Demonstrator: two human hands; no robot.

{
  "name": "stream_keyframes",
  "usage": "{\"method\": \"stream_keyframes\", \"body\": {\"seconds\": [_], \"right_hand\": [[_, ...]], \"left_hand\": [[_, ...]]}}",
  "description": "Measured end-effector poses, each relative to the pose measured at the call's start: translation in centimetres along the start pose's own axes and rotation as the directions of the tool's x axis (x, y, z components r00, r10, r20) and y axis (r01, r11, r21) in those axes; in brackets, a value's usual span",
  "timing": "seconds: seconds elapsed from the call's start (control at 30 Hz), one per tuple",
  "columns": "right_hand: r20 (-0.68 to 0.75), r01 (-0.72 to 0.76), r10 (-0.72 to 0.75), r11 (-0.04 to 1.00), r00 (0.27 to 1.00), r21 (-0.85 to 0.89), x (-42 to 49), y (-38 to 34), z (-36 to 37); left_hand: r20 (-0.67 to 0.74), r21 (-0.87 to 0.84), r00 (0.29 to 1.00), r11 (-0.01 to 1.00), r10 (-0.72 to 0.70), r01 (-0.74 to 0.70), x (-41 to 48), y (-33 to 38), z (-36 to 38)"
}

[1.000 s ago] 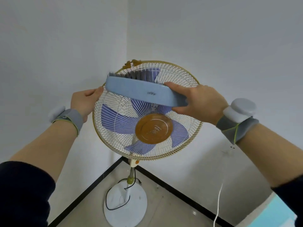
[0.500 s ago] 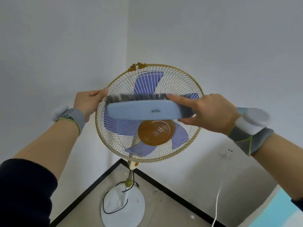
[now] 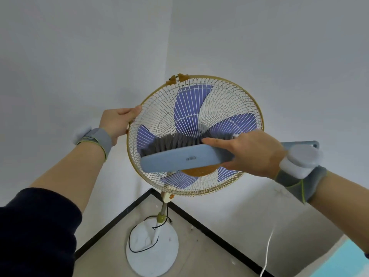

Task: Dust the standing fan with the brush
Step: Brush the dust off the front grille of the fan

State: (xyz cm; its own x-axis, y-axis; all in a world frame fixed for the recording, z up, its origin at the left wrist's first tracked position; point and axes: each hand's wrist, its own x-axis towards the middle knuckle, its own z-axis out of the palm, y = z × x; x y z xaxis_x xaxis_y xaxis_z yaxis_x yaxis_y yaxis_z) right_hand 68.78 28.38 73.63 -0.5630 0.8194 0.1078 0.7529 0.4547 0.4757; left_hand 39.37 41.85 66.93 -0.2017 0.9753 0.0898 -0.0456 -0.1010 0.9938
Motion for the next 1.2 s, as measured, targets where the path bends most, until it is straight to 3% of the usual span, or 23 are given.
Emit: {"method": "stream_keyframes", "body": {"seconds": [0.17,0.33,0.4,0.5,0.63,0.77,1.0,1.2], "right_hand": [[-0.17,-0.109,0.111,0.994,0.979,0.018,1.2,-0.4,-1.4],[0.03,-0.055,0.057,0.996,0.998,-0.064,0.7,-1.8,0.1],[-0.028,-0.119,0.119,0.993,0.992,0.007,-0.7,-1.6,0.8],[-0.223,-0.173,0.237,0.946,0.945,0.274,-2.8,-2.5,3.0],[-0.01,-0.275,0.385,0.677,0.923,0.683,-3.7,-6.3,7.2],[0.195,-0.417,0.455,0.459,0.869,0.784,-2.7,-10.8,11.4],[0.274,-0.467,0.422,0.468,0.864,0.751,0.0,-14.3,13.5],[0.27,-0.495,0.522,0.358,0.809,0.792,0.2,-13.9,13.7]], "left_hand": [[0.049,0.023,0.998,0.999,0.029,-0.031,-0.1,0.4,0.3],[0.072,0.033,0.997,0.999,0.01,-0.012,-0.1,0.2,0.4],[0.066,0.03,0.998,1.0,0.007,-0.009,-0.3,0.0,0.2],[0.112,-0.006,0.993,1.0,0.031,-0.031,-0.5,-0.6,-0.2],[0.141,-0.055,0.99,0.998,-0.004,0.012,-2.0,-4.9,-1.7],[0.121,-0.094,0.97,0.971,-0.209,0.22,-3.5,-11.4,-2.8],[0.253,-0.169,0.902,0.903,-0.349,0.396,-5.8,-15.5,-1.1],[0.332,-0.346,0.828,0.758,-0.452,0.553,-5.3,-17.7,0.1]]}}
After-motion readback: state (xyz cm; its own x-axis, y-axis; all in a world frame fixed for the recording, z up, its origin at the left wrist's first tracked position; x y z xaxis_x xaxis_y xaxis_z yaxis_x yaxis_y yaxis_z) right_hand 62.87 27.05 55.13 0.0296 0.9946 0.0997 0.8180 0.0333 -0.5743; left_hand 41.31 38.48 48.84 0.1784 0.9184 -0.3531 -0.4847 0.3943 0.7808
